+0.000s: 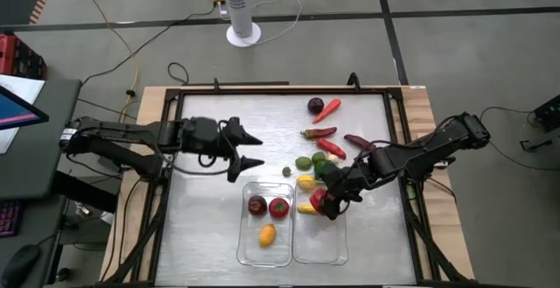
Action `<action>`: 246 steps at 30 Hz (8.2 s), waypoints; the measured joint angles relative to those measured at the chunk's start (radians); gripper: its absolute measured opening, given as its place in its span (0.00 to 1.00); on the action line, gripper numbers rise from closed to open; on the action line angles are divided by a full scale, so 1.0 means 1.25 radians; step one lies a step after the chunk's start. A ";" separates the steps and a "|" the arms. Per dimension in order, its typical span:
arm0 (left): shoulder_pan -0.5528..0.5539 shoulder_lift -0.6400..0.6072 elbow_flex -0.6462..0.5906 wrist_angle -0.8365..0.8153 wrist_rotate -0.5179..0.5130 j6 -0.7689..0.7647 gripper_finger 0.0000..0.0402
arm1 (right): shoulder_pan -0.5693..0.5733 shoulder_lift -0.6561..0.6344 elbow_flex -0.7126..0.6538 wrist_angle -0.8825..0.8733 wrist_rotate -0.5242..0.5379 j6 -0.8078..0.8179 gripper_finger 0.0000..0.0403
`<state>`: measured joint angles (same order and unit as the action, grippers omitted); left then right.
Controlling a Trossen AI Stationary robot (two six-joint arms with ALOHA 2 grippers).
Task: Sort produce into baskets
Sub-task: Put the red bell pepper into the right transparent bin, then put the left dark red chili pepper into the right transparent bin, then put the red chili pepper into the right transparent bin, then put the dark red chili pepper into the right transparent bin
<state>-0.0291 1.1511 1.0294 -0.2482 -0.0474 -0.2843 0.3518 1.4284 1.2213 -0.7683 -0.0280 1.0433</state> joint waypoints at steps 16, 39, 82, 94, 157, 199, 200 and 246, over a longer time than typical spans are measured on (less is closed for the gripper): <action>0.196 0.000 0.000 -0.003 0.179 0.011 0.75 | -0.233 -0.061 0.071 -0.267 -0.050 -0.160 0.94; 0.219 -0.143 -0.001 -0.136 0.142 0.068 0.69 | -0.724 0.234 0.024 -0.449 0.061 -0.653 0.85; 0.219 -0.240 0.000 -0.176 0.029 0.091 0.65 | -0.599 0.158 -0.129 -0.340 -0.049 -0.553 0.37; 0.219 -0.180 0.000 -0.038 -0.029 -0.056 0.65 | -0.248 -0.136 -0.091 -0.023 0.013 -0.195 0.41; -0.006 -0.068 0.042 -0.040 -0.163 -0.007 0.75 | -0.469 -0.044 -0.133 0.033 0.067 -0.576 0.96; 0.157 -0.101 0.042 -0.042 -0.198 -0.061 0.75 | -0.633 0.248 -0.133 0.004 -0.050 -1.026 0.41; 0.157 -0.101 0.042 -0.042 -0.198 -0.057 0.75 | -0.632 0.248 -0.133 0.004 -0.049 -1.020 0.38; 0.237 0.006 0.042 0.241 -0.217 -0.020 0.75 | -0.254 0.077 0.033 -0.096 -0.430 -0.823 0.59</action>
<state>0.2676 1.1587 1.0813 0.0529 -0.3191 -0.3094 0.0341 1.5252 1.2629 -0.8885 -0.5652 0.0149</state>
